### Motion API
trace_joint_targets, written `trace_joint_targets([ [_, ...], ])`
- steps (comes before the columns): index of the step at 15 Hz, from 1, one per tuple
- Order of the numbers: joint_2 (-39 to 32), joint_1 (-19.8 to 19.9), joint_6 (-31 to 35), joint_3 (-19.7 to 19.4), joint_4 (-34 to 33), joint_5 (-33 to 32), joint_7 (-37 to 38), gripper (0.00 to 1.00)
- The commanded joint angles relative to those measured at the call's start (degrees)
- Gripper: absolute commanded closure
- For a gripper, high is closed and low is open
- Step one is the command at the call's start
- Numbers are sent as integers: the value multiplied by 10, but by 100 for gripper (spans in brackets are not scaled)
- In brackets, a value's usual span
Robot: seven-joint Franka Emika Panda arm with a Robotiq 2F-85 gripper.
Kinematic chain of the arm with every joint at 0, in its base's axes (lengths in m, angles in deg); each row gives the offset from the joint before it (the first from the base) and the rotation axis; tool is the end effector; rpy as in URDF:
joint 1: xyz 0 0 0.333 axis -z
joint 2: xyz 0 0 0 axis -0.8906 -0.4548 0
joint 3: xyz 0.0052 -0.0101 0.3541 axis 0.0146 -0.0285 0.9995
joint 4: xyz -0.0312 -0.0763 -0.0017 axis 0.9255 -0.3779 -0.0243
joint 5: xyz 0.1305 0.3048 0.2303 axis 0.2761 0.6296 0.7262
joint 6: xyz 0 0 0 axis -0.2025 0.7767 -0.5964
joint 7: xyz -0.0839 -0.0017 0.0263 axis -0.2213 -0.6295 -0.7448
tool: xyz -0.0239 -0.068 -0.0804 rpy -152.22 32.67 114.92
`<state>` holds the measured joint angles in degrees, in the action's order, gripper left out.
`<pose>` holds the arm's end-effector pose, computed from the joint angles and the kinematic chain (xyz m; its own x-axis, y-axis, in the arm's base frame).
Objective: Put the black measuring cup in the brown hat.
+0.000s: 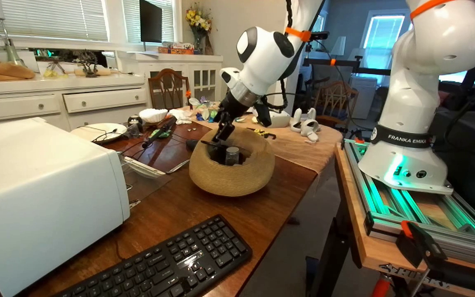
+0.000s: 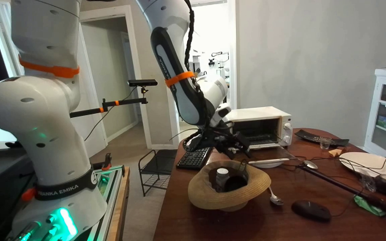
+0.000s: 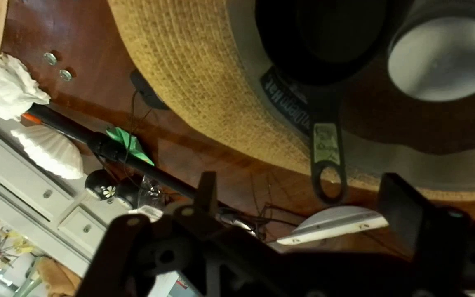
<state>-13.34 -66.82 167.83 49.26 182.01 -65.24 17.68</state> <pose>0.4521 0.0750 0.2117 0.7202 0.5402 0.4353 0.3469 -0.8238 0.4484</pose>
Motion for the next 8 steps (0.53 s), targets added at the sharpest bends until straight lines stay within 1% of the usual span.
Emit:
trace_joint_targets([
  [1, 84, 15, 45, -4, 57, 28, 48, 0],
  [3, 116, 20, 43, -32, 107, 87, 16, 0],
  [4, 127, 27, 43, -43, 127, 104, 9, 0],
  [5, 141, 33, 30, -54, 151, 122, 4, 0],
  [6, 99, 20, 31, -38, 96, 86, 21, 0],
  [8, 119, 32, 31, -53, 130, 100, 13, 0],
])
